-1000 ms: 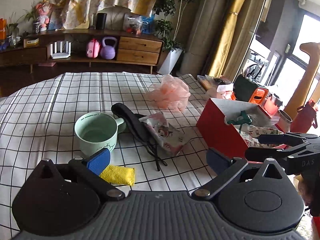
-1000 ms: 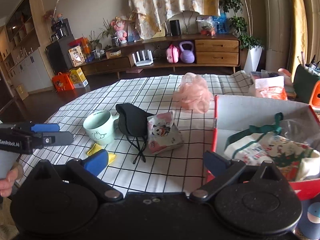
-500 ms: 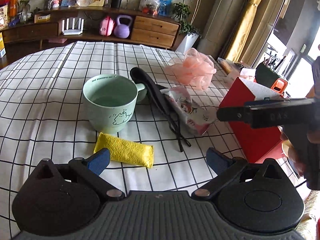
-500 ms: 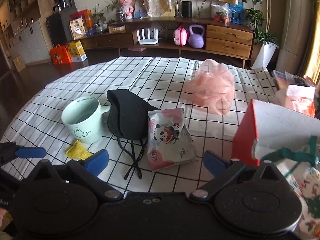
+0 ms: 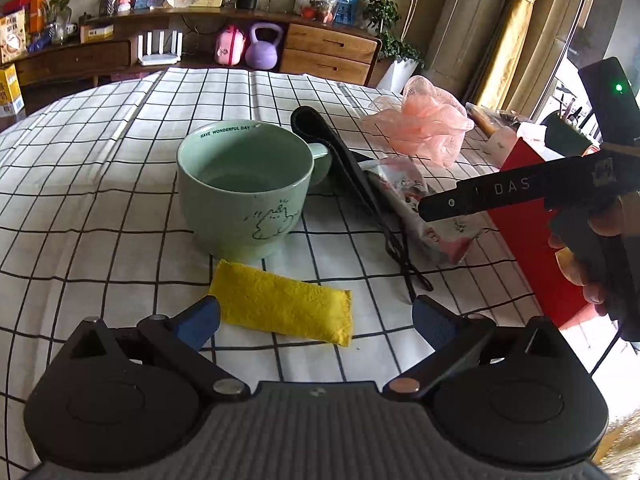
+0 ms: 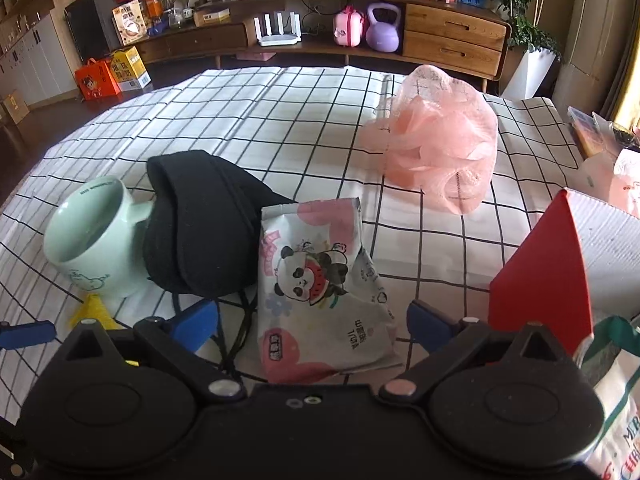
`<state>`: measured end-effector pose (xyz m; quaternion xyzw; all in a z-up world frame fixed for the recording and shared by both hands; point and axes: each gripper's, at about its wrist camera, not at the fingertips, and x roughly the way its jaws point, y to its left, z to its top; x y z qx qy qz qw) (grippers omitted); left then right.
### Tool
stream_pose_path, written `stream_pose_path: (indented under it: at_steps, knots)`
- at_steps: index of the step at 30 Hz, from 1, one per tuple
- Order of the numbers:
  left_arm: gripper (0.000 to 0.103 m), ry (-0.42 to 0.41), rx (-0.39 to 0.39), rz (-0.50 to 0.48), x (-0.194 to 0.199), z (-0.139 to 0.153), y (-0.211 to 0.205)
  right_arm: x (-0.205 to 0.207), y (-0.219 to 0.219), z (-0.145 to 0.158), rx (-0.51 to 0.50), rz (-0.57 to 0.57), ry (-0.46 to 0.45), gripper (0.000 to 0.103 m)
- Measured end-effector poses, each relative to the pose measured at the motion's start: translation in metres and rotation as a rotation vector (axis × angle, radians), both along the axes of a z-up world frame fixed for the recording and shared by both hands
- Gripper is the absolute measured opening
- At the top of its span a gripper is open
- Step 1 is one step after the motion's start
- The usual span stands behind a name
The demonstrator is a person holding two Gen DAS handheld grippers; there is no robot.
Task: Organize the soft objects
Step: 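Grasp the yellow sponge pad with the left gripper while the right grasps the panda snack bag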
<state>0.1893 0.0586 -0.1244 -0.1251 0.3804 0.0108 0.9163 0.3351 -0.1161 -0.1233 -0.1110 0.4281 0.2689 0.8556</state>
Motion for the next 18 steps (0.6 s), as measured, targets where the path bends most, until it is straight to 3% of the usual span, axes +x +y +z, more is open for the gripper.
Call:
stream_pose_path:
  at_steps: [8,18]
  knots:
    - [0.103,-0.006,0.006,-0.015,0.008,-0.015,0.006,0.016,0.007,-0.018,-0.017,0.004,0.032,0.100]
    - [0.103,-0.014,0.107,-0.009,0.017,-0.027,0.002,0.027,0.003,-0.034,-0.010,-0.027,0.064,0.100]
